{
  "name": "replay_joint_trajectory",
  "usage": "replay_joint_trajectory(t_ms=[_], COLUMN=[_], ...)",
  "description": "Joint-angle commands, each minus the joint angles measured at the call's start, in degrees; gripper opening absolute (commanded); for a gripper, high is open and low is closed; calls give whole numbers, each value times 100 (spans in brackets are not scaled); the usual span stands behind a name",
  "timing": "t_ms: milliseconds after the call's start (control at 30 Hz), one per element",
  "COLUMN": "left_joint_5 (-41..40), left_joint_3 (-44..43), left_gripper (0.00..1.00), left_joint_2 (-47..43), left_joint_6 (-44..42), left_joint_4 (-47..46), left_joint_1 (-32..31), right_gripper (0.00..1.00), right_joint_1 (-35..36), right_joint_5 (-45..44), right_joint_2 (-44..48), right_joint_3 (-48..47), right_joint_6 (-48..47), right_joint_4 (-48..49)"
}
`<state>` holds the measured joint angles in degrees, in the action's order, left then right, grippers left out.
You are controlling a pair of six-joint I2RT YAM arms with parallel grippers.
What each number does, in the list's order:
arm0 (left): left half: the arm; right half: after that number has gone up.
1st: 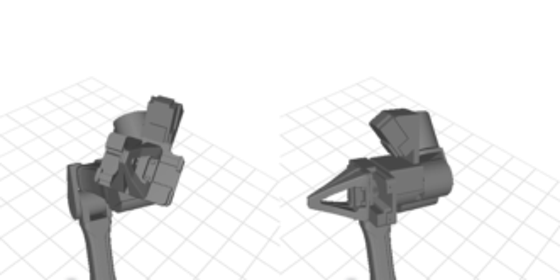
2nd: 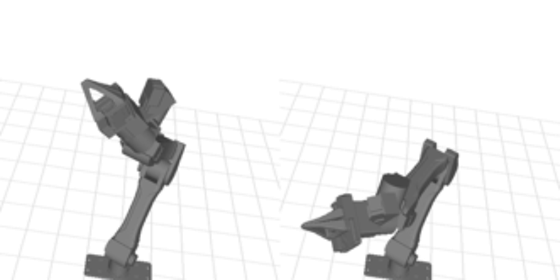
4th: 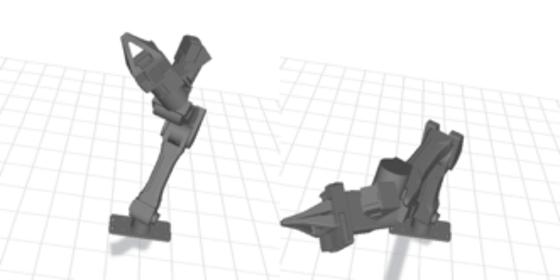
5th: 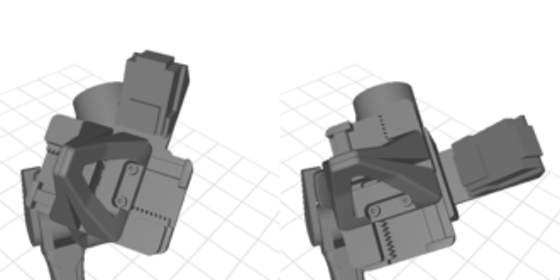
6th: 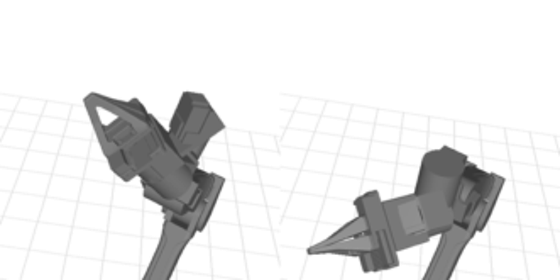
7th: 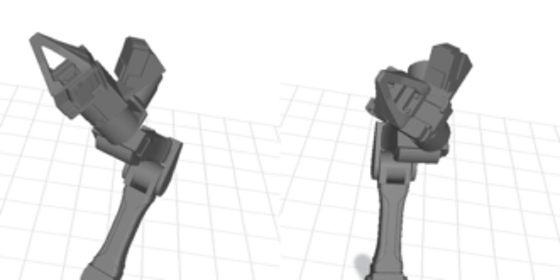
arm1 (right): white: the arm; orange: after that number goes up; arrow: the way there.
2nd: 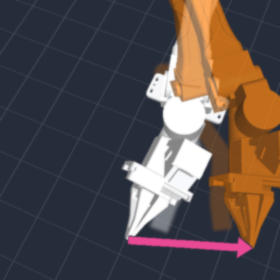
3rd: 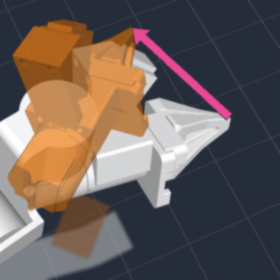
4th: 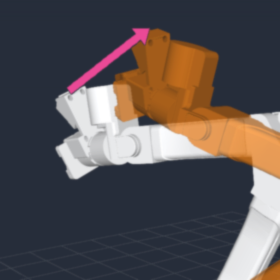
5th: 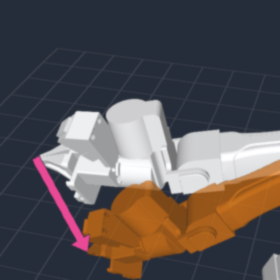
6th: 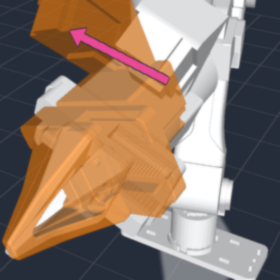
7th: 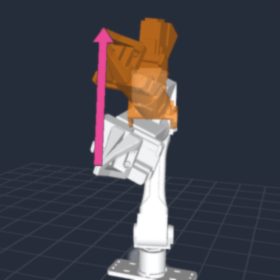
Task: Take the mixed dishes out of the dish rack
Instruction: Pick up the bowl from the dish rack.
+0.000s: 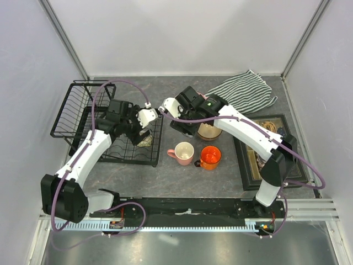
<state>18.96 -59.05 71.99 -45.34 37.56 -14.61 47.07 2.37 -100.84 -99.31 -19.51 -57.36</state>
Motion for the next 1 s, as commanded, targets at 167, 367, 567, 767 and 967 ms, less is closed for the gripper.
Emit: replay_joint_trajectory(t_ms=[167, 367, 567, 767, 967], left_joint_5=[-1140, -1377, -1527, -1509, -1421], left_joint_3=[841, 1237, 1519, 1536, 1642], left_gripper=[93, 93, 93, 92, 91], left_joint_2=[-282, -282, -141, 113, 219], left_joint_6=[-1037, -1591, -1767, -1750, -1601], left_joint_4=[-1347, -2015, -2595, -2719, -2991], left_joint_1=[-262, -297, -297, -297, -297], right_gripper=[60, 60, 61, 61, 61], right_joint_1=[-216, -268, -295, -312, -330], right_joint_5=[-70, 9, 88, 106, 141], right_joint_2=[433, 477, 512, 521, 512], right_joint_3=[219, 359, 491, 597, 623], right_joint_6=[96, 114, 114, 105, 114], right_joint_4=[243, 278, 322, 340, 366])
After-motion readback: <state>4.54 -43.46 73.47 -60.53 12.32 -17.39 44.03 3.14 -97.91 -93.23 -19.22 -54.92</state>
